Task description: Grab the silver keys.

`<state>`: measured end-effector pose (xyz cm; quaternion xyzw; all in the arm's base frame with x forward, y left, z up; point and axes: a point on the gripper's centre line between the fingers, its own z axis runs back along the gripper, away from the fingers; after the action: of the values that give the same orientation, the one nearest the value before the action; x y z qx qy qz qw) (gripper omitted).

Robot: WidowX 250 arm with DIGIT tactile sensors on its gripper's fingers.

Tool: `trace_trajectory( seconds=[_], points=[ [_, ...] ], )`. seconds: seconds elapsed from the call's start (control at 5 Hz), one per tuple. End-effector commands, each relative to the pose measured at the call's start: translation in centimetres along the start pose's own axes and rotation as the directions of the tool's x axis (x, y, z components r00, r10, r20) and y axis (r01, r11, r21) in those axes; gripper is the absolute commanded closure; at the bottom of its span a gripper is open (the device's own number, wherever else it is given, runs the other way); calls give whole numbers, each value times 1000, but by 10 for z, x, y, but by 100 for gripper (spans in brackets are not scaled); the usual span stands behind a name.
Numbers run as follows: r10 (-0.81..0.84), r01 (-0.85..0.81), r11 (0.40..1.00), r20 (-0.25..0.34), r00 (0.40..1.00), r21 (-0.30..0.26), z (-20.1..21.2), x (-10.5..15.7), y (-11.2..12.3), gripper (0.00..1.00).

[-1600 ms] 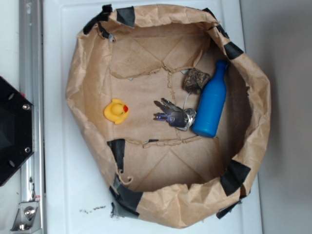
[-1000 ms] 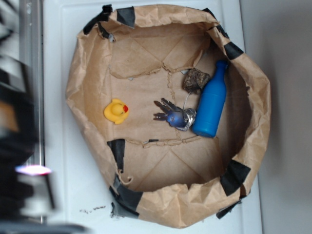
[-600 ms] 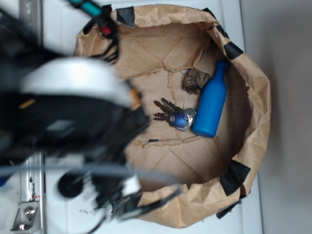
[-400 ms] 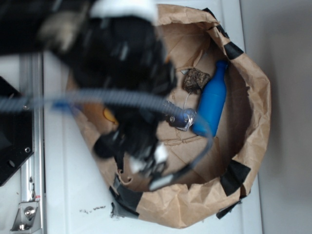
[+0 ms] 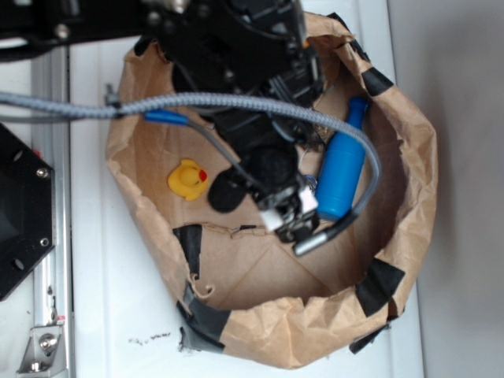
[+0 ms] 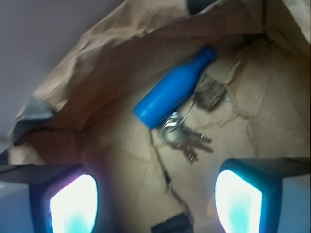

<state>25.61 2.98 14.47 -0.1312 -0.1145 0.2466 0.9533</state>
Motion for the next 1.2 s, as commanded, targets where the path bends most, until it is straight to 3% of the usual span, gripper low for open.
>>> trace_trajectory(
  seconds=[0.0,0.2,1.0],
  points=[
    [2,-16,995,138,990,101,-15,8,9,0],
    [47,-68,990,169,985,122,-22,14,16,0],
    [47,-68,990,169,985,122,-22,14,16,0]
  ],
)
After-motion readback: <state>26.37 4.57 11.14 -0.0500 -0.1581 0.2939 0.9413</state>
